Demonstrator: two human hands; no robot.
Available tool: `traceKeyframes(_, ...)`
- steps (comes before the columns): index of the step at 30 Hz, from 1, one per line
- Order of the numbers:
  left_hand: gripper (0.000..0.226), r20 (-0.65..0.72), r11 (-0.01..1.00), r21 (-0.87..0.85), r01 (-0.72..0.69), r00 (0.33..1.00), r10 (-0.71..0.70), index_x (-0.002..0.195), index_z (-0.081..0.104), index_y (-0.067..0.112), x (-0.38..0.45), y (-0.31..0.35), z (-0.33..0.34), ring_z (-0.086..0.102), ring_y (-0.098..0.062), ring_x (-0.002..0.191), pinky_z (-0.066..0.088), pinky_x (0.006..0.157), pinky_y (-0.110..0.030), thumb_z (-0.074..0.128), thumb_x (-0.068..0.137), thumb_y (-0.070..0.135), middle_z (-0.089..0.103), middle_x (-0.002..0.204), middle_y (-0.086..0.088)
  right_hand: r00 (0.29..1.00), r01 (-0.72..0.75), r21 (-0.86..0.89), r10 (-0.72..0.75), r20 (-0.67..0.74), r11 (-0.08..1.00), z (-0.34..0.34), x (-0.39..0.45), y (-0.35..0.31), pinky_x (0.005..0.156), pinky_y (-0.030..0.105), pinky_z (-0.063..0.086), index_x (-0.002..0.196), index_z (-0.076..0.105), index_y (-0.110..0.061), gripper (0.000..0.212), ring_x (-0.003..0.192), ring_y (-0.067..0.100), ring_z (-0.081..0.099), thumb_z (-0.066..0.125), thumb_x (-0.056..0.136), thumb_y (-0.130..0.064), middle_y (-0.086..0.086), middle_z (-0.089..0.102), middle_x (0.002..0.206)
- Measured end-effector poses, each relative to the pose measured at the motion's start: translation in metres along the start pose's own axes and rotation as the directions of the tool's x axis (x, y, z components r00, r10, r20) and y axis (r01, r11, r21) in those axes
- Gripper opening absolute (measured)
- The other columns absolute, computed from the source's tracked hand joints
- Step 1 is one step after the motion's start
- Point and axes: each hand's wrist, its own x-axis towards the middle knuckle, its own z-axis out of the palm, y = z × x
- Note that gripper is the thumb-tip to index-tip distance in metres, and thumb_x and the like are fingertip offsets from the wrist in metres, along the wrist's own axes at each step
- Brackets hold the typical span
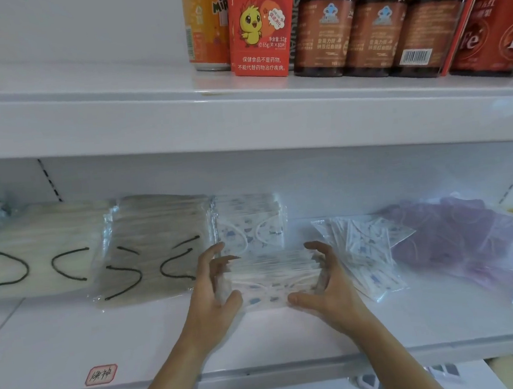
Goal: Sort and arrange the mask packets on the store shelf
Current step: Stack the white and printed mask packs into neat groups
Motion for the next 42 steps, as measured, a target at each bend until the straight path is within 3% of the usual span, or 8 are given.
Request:
traceKeyframes(5, 0.069, 0.065, 0.999, 0.013, 0.038, 0.997, -0.039, 0.129, 0.054, 0.027, 0.003, 0.001, 0.0, 0.051, -0.01, 0.125, 0.034, 0.114, -0.032, 0.055, 0.064, 0.002, 0.057, 0.126, -0.001, 0.995, 0.018, 0.051, -0.023, 0.099, 0.999, 0.004, 0.0, -0.008, 0.081, 0.028, 0.059, 0.134, 0.048, -0.022, 0.082, 0.105, 0.007, 0.067, 0.082, 0.07, 0.015, -0.029, 0.059, 0.115)
traceKeyframes(9, 0.068, 0.036, 0.996, -0.012, 0.085, 0.996, -0.085, 0.126, 0.053, 0.032, 0.003, 0.003, -0.002, 0.056, -0.014, 0.119, 0.043, 0.105, -0.034, 0.053, 0.064, 0.004, 0.061, 0.121, 0.003, 0.999, -0.036, 0.15, 0.032, 0.03, 0.988, 0.005, 0.0, -0.003, 0.052, 0.027, 0.046, 0.131, 0.052, -0.027, 0.081, 0.07, 0.011, 0.058, 0.059, 0.067, 0.021, -0.008, 0.059, 0.103)
traceKeyframes(15, 0.064, 0.099, 0.993, 0.08, 0.081, 0.991, -0.089, 0.119, 0.053, 0.034, 0.003, 0.003, 0.003, 0.056, -0.007, 0.107, 0.04, 0.085, -0.004, 0.052, 0.077, -0.014, 0.058, 0.122, 0.004, 0.998, -0.065, 0.004, 0.065, 0.002, 0.998, 0.013, -0.002, -0.001, 0.05, 0.029, 0.037, 0.125, 0.048, -0.036, 0.07, 0.055, 0.008, 0.04, 0.057, 0.071, 0.007, -0.005, 0.045, 0.073)
traceKeyframes(20, 0.064, 0.014, 0.995, 0.091, 0.032, 0.999, -0.033, 0.12, 0.049, 0.022, -0.001, 0.013, 0.008, 0.057, 0.011, 0.084, 0.041, 0.077, -0.002, 0.042, 0.079, -0.027, 0.053, 0.102, -0.001, 0.998, -0.047, -0.056, 0.049, 0.033, 0.997, 0.012, 0.0, 0.004, 0.056, 0.021, 0.041, 0.125, 0.043, -0.04, 0.059, 0.055, 0.004, 0.044, 0.061, 0.088, 0.003, -0.017, 0.049, 0.06)
traceKeyframes(25, 0.048, -0.199, 0.995, 0.096, 0.034, 0.98, -0.015, 0.124, 0.053, 0.042, 0.002, -0.002, 0.013, 0.062, -0.01, 0.091, 0.053, 0.078, -0.019, 0.063, 0.093, 0.007, 0.064, 0.101, 0.009, 0.996, -0.089, -0.088, 0.086, -0.034, 0.992, 0.007, 0.02, 0.014, 0.066, 0.029, 0.046, 0.132, 0.044, -0.022, 0.045, 0.061, 0.006, 0.051, 0.062, 0.095, -0.006, -0.012, 0.052, 0.065)
traceKeyframes(29, 0.023, -0.381, 0.982, 0.176, 0.073, 0.924, 0.0, 0.089, 0.059, 0.027, 0.001, -0.005, 0.012, 0.058, -0.013, 0.077, 0.047, 0.069, -0.03, 0.062, 0.088, 0.004, 0.063, 0.082, 0.005, 0.989, -0.11, 0.04, 0.113, -0.095, 0.993, 0.012, 0.051, 0.025, 0.08, 0.034, 0.046, 0.119, 0.048, -0.021, 0.04, 0.08, 0.005, 0.057, 0.065, 0.088, -0.003, -0.016, 0.06, 0.087)
traceKeyframes(34, 0.02, -0.356, 0.862, 0.47, 0.19, 0.935, -0.013, 0.078, 0.058, 0.028, 0.002, -0.015, 0.014, 0.059, -0.014, 0.07, 0.052, 0.064, -0.035, 0.059, 0.077, 0.008, 0.061, 0.07, 0.008, 0.977, -0.187, -0.043, 0.181, -0.115, 0.981, 0.03, 0.081, 0.021, 0.096, 0.03, 0.037, 0.156, 0.024, -0.018, 0.071, 0.111, 0.018, 0.05, 0.06, 0.096, -0.007, 0.0, 0.04, 0.139)
traceKeyframes(42, 0.018, -0.22, 0.61, 0.781, 0.134, 0.973, 0.069, 0.088, 0.062, 0.029, 0.005, -0.024, 0.021, 0.054, -0.016, 0.09, 0.044, 0.074, -0.036, 0.058, 0.072, 0.022, 0.059, 0.093, 0.013, 0.974, -0.168, -0.231, 0.124, -0.192, 0.959, 0.046, 0.091, 0.009, 0.077, 0.021, 0.034, 0.148, 0.038, -0.009, 0.062, 0.096, 0.018, 0.05, 0.063, 0.091, -0.004, 0.015, 0.046, 0.138)
